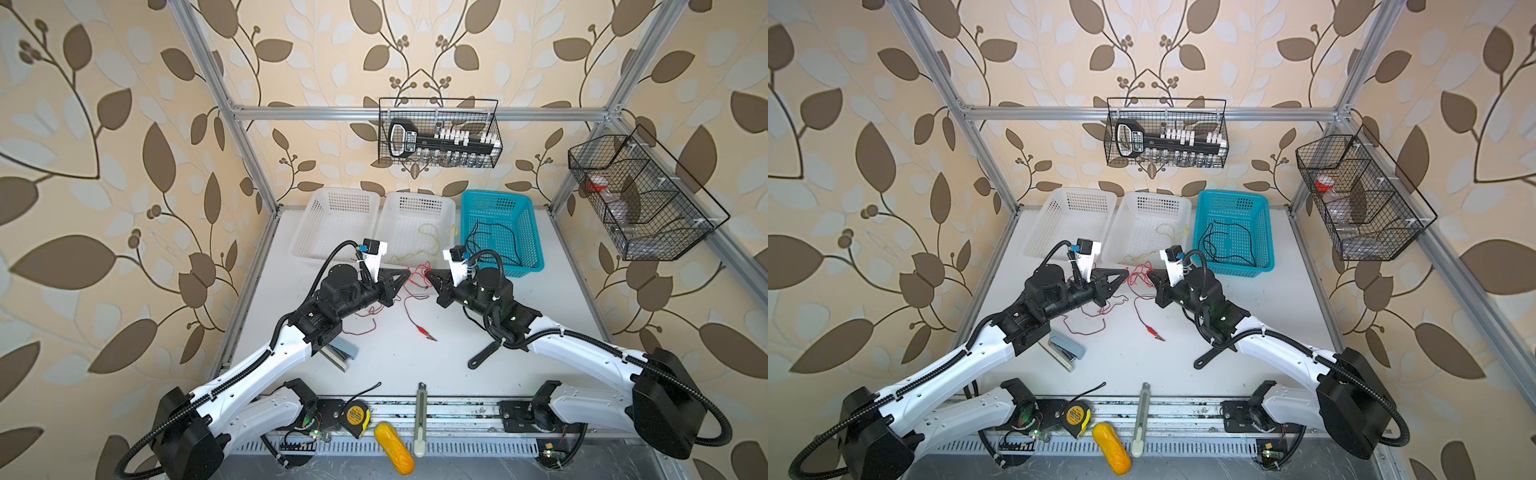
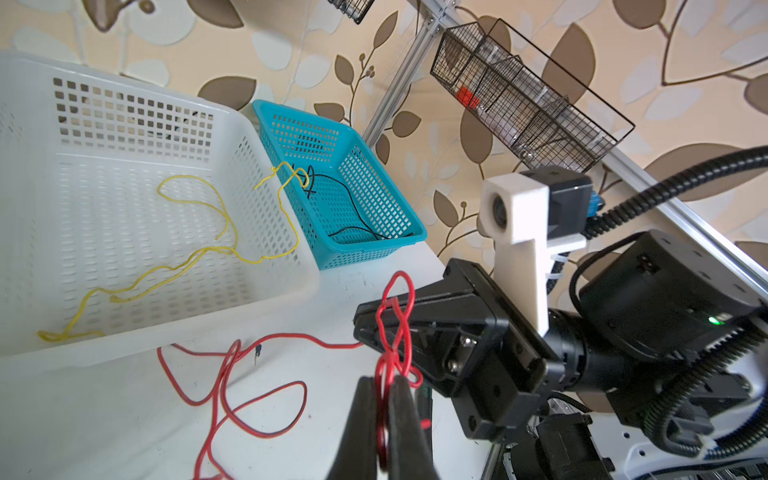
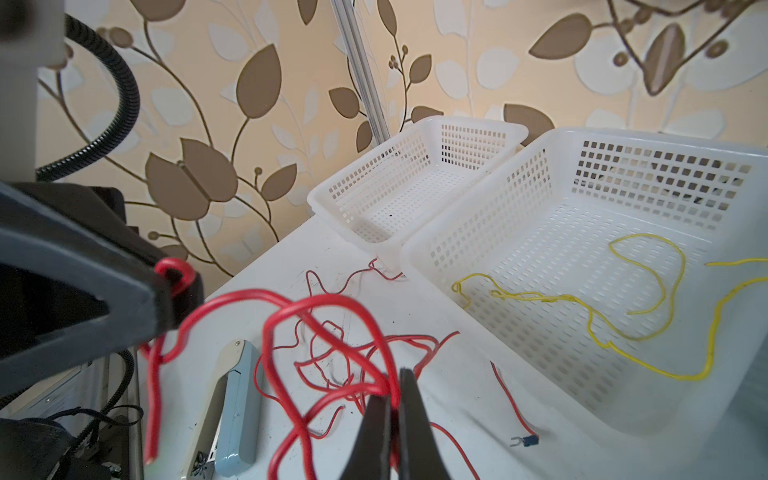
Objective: Untangle the cables
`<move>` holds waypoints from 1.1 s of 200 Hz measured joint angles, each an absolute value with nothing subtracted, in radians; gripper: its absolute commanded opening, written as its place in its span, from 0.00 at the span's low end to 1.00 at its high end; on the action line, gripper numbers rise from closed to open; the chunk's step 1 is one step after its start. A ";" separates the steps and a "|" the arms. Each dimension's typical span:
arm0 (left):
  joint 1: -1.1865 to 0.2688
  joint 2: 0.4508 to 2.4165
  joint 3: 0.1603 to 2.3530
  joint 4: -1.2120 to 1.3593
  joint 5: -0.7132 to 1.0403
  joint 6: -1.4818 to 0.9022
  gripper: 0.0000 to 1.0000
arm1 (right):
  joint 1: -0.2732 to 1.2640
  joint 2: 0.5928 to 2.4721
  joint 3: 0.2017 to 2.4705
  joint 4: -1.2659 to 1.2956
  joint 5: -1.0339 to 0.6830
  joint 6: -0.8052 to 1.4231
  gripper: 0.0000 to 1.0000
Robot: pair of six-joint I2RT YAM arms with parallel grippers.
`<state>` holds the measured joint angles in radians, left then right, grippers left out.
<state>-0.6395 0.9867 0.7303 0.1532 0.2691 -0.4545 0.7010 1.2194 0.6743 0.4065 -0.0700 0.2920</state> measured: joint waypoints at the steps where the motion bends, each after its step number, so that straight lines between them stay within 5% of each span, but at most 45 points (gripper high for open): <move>1: -0.640 0.987 0.730 0.151 0.267 -0.453 0.14 | 0.701 1.219 0.674 0.406 -0.069 0.291 0.00; 30: -0.640 0.997 0.714 0.111 0.232 -0.449 0.50 | 0.701 1.219 0.689 0.391 -0.035 0.300 0.00; 59: -0.640 0.997 0.695 0.071 0.217 -0.458 0.66 | 0.701 1.208 0.696 0.376 0.000 0.315 0.00; 220: -0.644 1.133 0.597 0.246 0.273 -0.589 0.70 | 0.701 1.203 0.735 0.283 0.139 0.442 0.00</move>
